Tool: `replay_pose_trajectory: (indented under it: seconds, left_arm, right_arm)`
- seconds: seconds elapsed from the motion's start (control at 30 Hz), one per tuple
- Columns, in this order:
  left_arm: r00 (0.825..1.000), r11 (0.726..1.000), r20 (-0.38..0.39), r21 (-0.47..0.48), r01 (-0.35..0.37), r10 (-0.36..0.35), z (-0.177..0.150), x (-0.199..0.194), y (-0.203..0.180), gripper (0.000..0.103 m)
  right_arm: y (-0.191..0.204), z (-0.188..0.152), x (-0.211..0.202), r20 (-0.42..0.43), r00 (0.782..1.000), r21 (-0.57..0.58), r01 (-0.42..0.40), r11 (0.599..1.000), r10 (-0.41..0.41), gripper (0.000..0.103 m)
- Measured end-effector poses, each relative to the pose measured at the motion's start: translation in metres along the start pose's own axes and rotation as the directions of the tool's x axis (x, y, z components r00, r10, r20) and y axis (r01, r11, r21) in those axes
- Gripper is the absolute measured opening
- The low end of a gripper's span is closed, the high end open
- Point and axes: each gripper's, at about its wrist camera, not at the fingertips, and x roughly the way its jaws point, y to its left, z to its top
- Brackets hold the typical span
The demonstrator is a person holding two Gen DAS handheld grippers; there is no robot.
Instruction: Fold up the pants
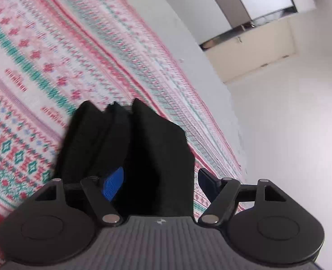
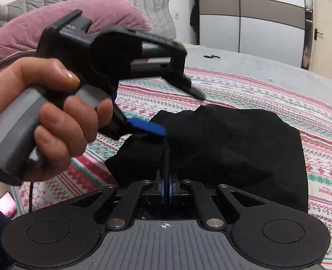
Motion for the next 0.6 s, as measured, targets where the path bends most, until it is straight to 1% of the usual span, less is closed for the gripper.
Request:
replay_pose_trajectory:
  seconds: [0.13, 0.17, 0.2, 0.23, 0.27, 0.3, 0.33, 0.37, 0.43, 0.53, 0.6]
  left_arm:
    - [0.998, 0.997, -0.033, 0.054, -0.047, 0.049, 0.002, 0.017, -0.002, 0.095]
    - [0.996, 0.994, -0.040, 0.077, -0.075, 0.078, 0.003, 0.021, -0.004, 0.093]
    - [0.993, 0.990, -0.049, 0.103, -0.101, 0.106, 0.004, 0.027, -0.003, 0.089]
    - [0.989, 0.982, -0.052, 0.141, -0.129, 0.137, 0.005, 0.032, -0.006, 0.072]
    - [0.986, 0.973, -0.050, 0.178, -0.150, 0.161, 0.007, 0.035, -0.007, 0.049]
    - [0.981, 0.963, -0.046, 0.207, -0.174, 0.188, 0.008, 0.037, -0.006, 0.038]
    - [0.977, 0.956, -0.044, 0.221, -0.194, 0.208, 0.009, 0.039, -0.005, 0.032]
    - [0.976, 0.952, -0.039, 0.228, -0.202, 0.216, 0.010, 0.040, -0.005, 0.029]
    - [0.974, 0.947, -0.026, 0.242, -0.211, 0.223, 0.013, 0.036, -0.005, 0.028]
    - [0.965, 0.921, 0.001, 0.298, -0.252, 0.263, 0.015, 0.027, -0.008, 0.028]
    - [0.956, 0.906, 0.011, 0.315, -0.282, 0.294, 0.016, 0.022, -0.004, 0.028]
  right_arm:
    - [0.007, -0.001, -0.003, 0.002, 1.000, -0.018, -0.011, 1.000, 0.011, 0.005]
    - [0.010, -0.002, -0.005, 0.004, 1.000, -0.030, -0.010, 0.999, 0.010, 0.005]
    - [0.013, -0.003, -0.006, 0.009, 1.000, -0.047, -0.007, 0.999, 0.007, 0.005]
    - [0.019, -0.001, -0.007, 0.013, 1.000, -0.060, -0.004, 0.998, 0.004, 0.005]
    - [0.021, -0.001, -0.008, 0.016, 1.000, -0.070, -0.003, 0.998, 0.004, 0.005]
    - [0.023, -0.001, -0.009, 0.019, 1.000, -0.076, -0.004, 0.997, 0.005, 0.005]
    - [0.025, -0.001, -0.010, 0.024, 1.000, -0.079, -0.008, 0.997, 0.010, 0.005]
    - [0.026, -0.001, -0.010, 0.030, 0.999, -0.081, -0.017, 0.997, 0.019, 0.005]
    - [0.031, -0.002, -0.011, 0.049, 0.998, -0.095, -0.028, 0.995, 0.033, 0.005]
    - [0.038, -0.001, -0.010, 0.060, 0.998, -0.114, -0.028, 0.993, 0.035, 0.005]
    - [0.038, -0.001, -0.008, 0.051, 0.997, -0.089, -0.060, 0.994, 0.065, 0.010]
